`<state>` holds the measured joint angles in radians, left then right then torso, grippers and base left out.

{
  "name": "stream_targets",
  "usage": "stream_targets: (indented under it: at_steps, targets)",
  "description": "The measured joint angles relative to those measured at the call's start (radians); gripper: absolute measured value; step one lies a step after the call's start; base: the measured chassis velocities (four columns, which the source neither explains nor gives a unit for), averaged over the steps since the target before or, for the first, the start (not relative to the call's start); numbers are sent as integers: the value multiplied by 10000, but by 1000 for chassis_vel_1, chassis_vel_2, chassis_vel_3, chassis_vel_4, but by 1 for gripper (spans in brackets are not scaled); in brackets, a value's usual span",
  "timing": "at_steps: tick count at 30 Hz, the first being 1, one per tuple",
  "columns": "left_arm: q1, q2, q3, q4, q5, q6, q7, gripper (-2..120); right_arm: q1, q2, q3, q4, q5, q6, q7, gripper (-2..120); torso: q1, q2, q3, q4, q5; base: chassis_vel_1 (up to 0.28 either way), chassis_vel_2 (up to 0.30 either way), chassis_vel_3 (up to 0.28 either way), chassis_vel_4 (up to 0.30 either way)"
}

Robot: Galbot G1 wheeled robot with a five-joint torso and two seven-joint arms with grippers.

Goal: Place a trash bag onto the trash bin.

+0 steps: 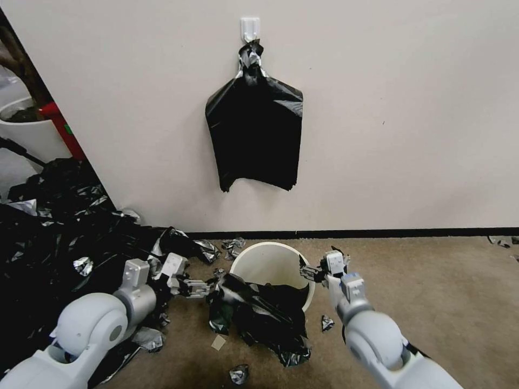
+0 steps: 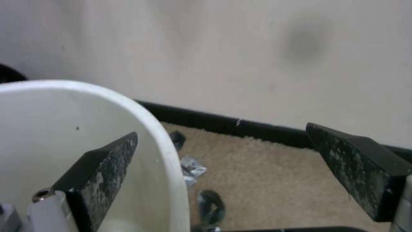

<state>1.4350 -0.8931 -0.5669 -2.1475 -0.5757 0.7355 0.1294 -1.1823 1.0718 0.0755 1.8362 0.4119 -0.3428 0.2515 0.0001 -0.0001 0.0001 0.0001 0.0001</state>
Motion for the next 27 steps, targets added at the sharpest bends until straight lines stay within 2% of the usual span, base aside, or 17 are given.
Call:
stream_targets:
  at_steps: [2, 3, 5, 7, 8, 11, 12, 15, 16, 18, 20, 21, 23, 25, 27]
  targets:
    - [-153, -209, -160, -59, -447, -21, -674, 100, 310, 40, -23, -307, 47, -160, -444, 99, 0, 0, 0, -1, -1, 0, 0, 0, 0]
    - [-153, -209, -160, -59, -447, -21, -674, 100, 310, 40, -23, -307, 47, -160, -444, 99, 0, 0, 0, -1, -1, 0, 0, 0, 0]
    - [-319, -539, -440, -209, -1095, -44, -1332, 100, 621, 43, -38, -561, 57, -626, -913, 92, 0, 0, 0, -2, 0, 0, 0, 0, 0]
    - [-371, -837, -641, -398, -1400, -46, -1683, 100, 823, 1, -67, -644, 191, -1191, -1149, 84, 0, 0, -1, -1, -1, 0, 0, 0, 0]
    - [-371, -837, -641, -398, -1400, -46, -1683, 100, 823, 1, -67, -644, 191, -1191, -1149, 84, 0, 0, -1, -1, -1, 0, 0, 0, 0]
    - [-346, -1255, -800, -693, -1558, -56, -2069, 100, 1088, -31, -75, -695, 804, -2068, -1391, 70, 0, 0, -1, -2, -1, 0, 0, 0, 0]
    - [-346, -1255, -800, -693, -1558, -56, -2069, 100, 1088, -31, -75, -695, 804, -2068, -1391, 70, 0, 0, -1, -2, -1, 0, 0, 0, 0]
    - [-317, -1561, -745, -905, -1580, -65, -2478, 100, 1259, 4, -66, -764, 1224, -2711, -1578, 52, 0, 0, -1, -1, 0, 0, 0, 0, 0]
    - [-317, -1561, -745, -905, -1580, -65, -2478, 100, 1259, 4, -66, -764, 1224, -2711, -1578, 52, 0, 0, -1, -1, 0, 0, 0, 0, 0]
    - [-274, -1649, -673, -1015, -1578, -75, -2688, 100, 1290, 49, -74, -765, 1285, -2838, -1585, 43, 0, 0, -1, -2, 0, 0, 0, 0, 0]
    - [-246, -1668, -650, -1046, -1575, -90, -2761, 100, 1290, 71, -74, -757, 1340, -2853, -1580, 39, 0, 0, -1, -2, 0, 0, 0, 0, 0]
    - [-205, -1687, -585, -1077, -1565, -179, -3008, 100, 1261, 118, -68, -679, 1559, -2894, -1463, 32, 0, 0, -1, -1, 0, 0, 0, 0, 0]
    - [-194, -1695, -514, -1078, -1557, -283, -3247, 100, 1209, 147, -63, -570, 1724, -2944, -1261, 30, -1, 0, -1, 1, 1, 0, 0, 0, 0]
    - [-205, -1736, -356, -1031, -1554, -423, -3763, 100, 1031, 177, -71, -325, 1983, -3084, -659, 19, -1, 0, -1, -1, -1, 0, 0, 0, 0]
    - [-211, -1748, -331, -1006, -1553, -439, -3852, 100, 970, 184, -86, -244, 2101, -3133, -356, 17, -1, 0, -1, -2, -1, 0, 0, 0, 0]
